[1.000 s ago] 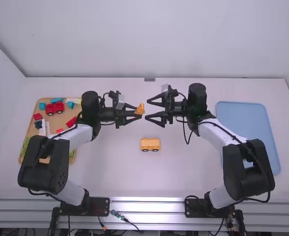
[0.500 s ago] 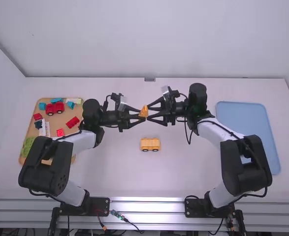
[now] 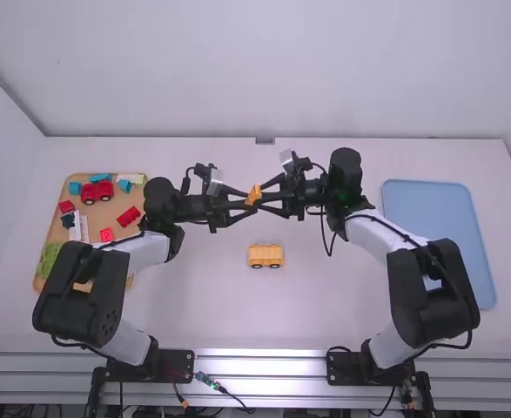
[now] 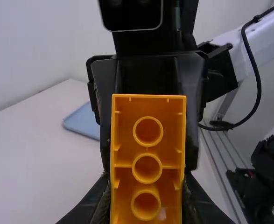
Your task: Assemble lego blocks to make yellow taxi
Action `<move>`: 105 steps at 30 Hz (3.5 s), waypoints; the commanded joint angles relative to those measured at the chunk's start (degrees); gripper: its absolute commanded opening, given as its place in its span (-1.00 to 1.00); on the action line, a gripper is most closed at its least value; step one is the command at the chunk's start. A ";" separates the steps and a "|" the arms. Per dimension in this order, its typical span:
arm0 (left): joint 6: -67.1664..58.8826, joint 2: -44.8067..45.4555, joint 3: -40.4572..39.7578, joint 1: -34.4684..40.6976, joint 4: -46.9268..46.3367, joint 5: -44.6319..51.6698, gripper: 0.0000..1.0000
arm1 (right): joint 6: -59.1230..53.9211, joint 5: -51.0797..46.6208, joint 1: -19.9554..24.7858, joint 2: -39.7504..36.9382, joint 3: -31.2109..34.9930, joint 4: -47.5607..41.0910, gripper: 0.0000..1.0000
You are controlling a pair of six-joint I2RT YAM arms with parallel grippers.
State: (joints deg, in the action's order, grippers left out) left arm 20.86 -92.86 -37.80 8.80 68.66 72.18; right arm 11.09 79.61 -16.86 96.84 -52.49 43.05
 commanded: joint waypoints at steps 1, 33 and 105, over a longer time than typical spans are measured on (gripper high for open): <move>0.74 1.75 0.22 0.26 0.42 -1.09 -0.96 | 0.68 1.53 -0.44 0.48 -0.81 0.15 -0.35; -22.18 1.75 -3.93 0.17 -33.53 -2.05 0.98 | -1.07 -10.80 3.93 0.22 -0.81 -5.40 -1.00; -56.28 1.75 -25.31 -1.68 -81.79 -40.33 0.98 | -61.86 -91.47 -13.94 18.69 -19.82 -94.29 -1.00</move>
State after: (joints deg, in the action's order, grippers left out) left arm -34.59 -92.36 -61.98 7.70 -12.84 31.40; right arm -47.83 -10.92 -30.83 114.74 -71.61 -51.03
